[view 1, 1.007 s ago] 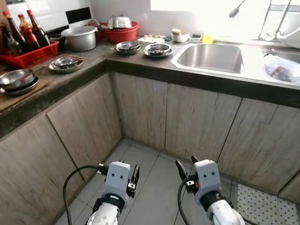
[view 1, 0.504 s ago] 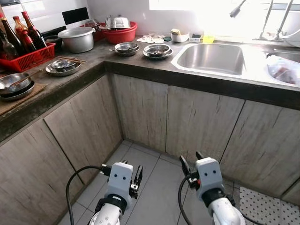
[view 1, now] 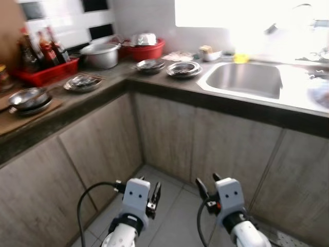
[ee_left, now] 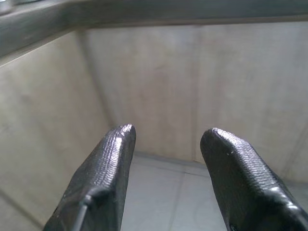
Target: Kitchen organization
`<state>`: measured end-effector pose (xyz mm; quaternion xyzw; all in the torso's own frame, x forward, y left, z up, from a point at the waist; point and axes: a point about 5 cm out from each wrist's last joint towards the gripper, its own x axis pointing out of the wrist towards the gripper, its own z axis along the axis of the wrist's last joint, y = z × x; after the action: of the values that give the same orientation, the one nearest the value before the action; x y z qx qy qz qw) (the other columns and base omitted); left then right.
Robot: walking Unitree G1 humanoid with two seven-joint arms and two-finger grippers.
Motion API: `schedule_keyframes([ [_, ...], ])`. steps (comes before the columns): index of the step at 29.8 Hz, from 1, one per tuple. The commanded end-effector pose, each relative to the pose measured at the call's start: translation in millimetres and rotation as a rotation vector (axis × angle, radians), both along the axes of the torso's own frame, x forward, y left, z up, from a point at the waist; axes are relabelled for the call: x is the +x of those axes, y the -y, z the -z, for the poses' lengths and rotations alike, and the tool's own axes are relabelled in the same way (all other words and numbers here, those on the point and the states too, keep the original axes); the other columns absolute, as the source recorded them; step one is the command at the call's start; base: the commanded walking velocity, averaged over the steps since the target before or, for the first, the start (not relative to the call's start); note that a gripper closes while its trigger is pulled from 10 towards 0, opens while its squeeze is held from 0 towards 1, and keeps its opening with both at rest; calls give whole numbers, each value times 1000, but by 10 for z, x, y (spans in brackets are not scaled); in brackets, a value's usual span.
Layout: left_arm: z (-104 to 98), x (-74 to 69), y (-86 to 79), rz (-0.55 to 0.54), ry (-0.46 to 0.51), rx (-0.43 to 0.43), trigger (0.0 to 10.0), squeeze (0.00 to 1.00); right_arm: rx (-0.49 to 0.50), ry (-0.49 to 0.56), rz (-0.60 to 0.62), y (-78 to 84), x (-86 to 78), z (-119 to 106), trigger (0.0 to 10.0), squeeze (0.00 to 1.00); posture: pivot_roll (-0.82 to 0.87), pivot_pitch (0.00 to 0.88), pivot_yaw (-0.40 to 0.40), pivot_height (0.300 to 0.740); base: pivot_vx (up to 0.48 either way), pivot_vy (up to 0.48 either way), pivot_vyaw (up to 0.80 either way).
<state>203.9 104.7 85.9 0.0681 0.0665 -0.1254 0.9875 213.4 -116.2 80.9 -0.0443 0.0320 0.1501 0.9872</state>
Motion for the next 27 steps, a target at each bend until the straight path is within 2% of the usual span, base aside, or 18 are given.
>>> schedule_keyframes([
  [1, -11, 8, 7, -1, 5, 2, 10000, 0, 10, 12, 0, 15, 23, -40, 10000, 0, 33, 0, 13, 740, 345, 0, 800],
  [17, -15, 25, 5, -4, 8, 2, 10000, 0, 22, 12, -6, -2, 93, -48, 10000, 0, 38, 0, 10, 740, 347, 0, 799],
  [20, -14, 28, 6, -5, 9, 2, 10000, 0, 65, -8, 5, 3, 116, -37, 10000, 0, 39, 0, 10, 740, 346, 0, 156],
  [27, -18, 34, 3, -6, 10, 2, 10000, 0, 75, 8, 2, 14, 153, -69, 10000, 0, 43, 0, 9, 740, 345, 0, 0],
])
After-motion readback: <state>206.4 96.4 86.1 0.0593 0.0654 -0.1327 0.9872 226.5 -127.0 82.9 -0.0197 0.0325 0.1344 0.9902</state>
